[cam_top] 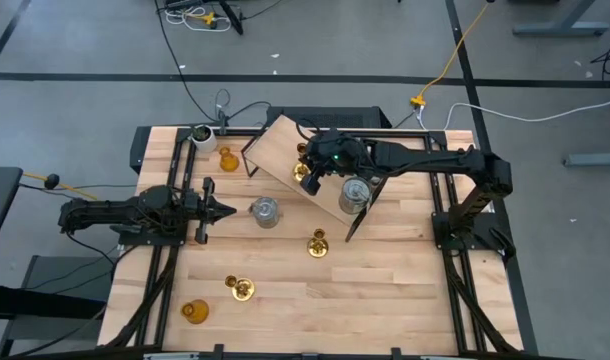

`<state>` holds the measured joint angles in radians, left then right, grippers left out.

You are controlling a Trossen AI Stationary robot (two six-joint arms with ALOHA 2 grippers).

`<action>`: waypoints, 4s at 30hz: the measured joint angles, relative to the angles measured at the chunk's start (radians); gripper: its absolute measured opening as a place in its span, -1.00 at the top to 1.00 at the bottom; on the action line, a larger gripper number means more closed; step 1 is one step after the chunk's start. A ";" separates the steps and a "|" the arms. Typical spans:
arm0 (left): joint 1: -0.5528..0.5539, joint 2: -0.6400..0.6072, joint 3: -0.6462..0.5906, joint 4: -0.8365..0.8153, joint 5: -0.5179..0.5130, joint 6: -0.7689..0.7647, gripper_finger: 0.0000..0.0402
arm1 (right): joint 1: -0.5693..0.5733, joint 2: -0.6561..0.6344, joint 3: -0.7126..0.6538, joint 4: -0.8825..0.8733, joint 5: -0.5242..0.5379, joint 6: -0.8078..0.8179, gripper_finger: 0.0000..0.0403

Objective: Pick & Place candle stick holders
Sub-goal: Put the bottom right gold candle holder on the shelf, then put the top gold candle holder on the shelf

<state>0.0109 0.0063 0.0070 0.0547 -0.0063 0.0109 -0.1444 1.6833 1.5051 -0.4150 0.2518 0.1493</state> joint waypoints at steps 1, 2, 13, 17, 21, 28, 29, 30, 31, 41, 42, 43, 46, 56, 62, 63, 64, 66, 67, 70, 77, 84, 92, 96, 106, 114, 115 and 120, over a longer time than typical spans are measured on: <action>0.000 0.000 0.000 0.000 0.000 0.000 0.94 | 0.000 0.000 0.000 -0.006 -0.002 0.004 0.97; 0.000 0.000 0.000 0.000 0.000 0.000 0.94 | 0.000 0.000 0.000 -0.014 -0.003 0.004 0.97; 0.000 0.000 0.000 0.000 0.000 0.000 0.94 | 0.000 0.022 0.000 -0.015 -0.009 0.007 0.95; 0.000 0.000 0.000 0.000 0.000 0.000 0.94 | 0.000 0.021 0.000 -0.017 -0.008 0.007 0.83; 0.000 0.000 0.000 0.000 0.000 0.000 0.94 | 0.000 0.021 0.000 -0.016 -0.007 0.028 0.69; 0.000 0.000 0.000 0.000 0.000 0.000 0.94 | 0.000 0.021 0.000 -0.011 -0.006 0.029 0.48; 0.000 0.000 0.000 0.000 0.000 0.000 0.94 | 0.000 0.021 0.000 -0.011 -0.006 0.029 0.44; 0.000 0.000 0.000 0.000 0.000 0.000 0.94 | 0.000 0.021 0.000 -0.011 -0.006 0.029 0.39; 0.000 0.000 0.000 0.000 0.000 0.000 0.94 | 0.000 0.021 0.000 -0.011 -0.006 0.029 0.35; 0.000 0.000 0.000 0.000 0.000 0.000 0.94 | 0.000 0.021 0.000 -0.024 -0.059 0.028 -0.20; 0.000 0.000 0.000 0.000 0.000 0.000 0.94 | 0.001 0.021 0.000 -0.027 -0.059 0.027 -0.25; 0.000 0.000 0.000 0.000 0.000 0.000 0.94 | 0.002 0.018 0.000 -0.032 -0.060 0.026 -0.29; 0.000 0.000 0.000 0.000 0.000 0.000 0.94 | 0.002 0.000 0.000 -0.049 -0.060 0.026 -0.39; 0.000 0.000 0.000 0.000 0.000 0.000 0.94 | 0.002 -0.114 0.000 -0.101 -0.059 0.026 -0.39; 0.000 0.000 0.000 0.000 0.000 0.000 0.94 | 0.002 -0.202 0.000 -0.130 -0.114 0.028 -0.32; 0.000 0.000 0.000 0.000 0.000 0.000 0.94 | 0.002 -0.216 0.000 -0.137 -0.131 0.028 -0.31; 0.000 0.000 0.000 0.000 0.000 0.000 0.94 | 0.003 -0.228 0.000 -0.140 -0.140 0.029 -0.31; 0.000 0.000 0.000 0.000 0.000 0.000 0.94 | 0.005 -0.253 0.000 -0.142 -0.156 0.029 -0.29; 0.000 0.000 0.000 0.000 0.000 0.000 0.94 | 0.007 -0.264 0.000 -0.142 -0.157 0.029 -0.29; 0.000 0.000 0.000 0.000 0.000 0.000 0.94 | 0.016 -0.291 0.000 -0.153 -0.156 0.029 -0.27; 0.000 0.000 0.000 0.000 0.000 0.000 0.94 | 0.047 -0.333 0.000 -0.223 -0.161 0.029 -0.21; 0.000 0.000 0.000 0.000 0.000 0.000 0.94 | 0.103 -0.338 0.000 -0.241 -0.237 0.010 -0.17; 0.000 0.000 0.000 0.000 0.000 0.000 0.94 | 0.152 -0.301 -0.001 -0.235 -0.336 -0.034 -0.17; 0.000 0.000 0.000 0.000 0.000 0.000 0.94 | 0.164 -0.277 -0.001 -0.228 -0.341 -0.027 -0.17; 0.000 0.000 0.000 -0.006 0.000 0.000 0.94 | 0.197 -0.157 -0.001 -0.237 -0.403 -0.065 -0.17; 0.000 0.000 0.000 -0.006 0.000 0.000 0.94 | 0.231 -0.060 -0.001 -0.267 -0.403 -0.109 -0.17; 0.000 0.000 0.000 -0.006 0.000 0.000 0.94 | 0.235 -0.051 -0.001 -0.271 -0.403 -0.109 -0.17; 0.000 0.000 0.000 -0.007 0.000 0.000 0.94 | 0.247 -0.012 -0.001 -0.326 -0.401 -0.113 -0.17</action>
<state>0.0109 0.0063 0.0068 0.0479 -0.0067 0.0109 0.1025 1.6715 1.5043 -0.7405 -0.1493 0.0361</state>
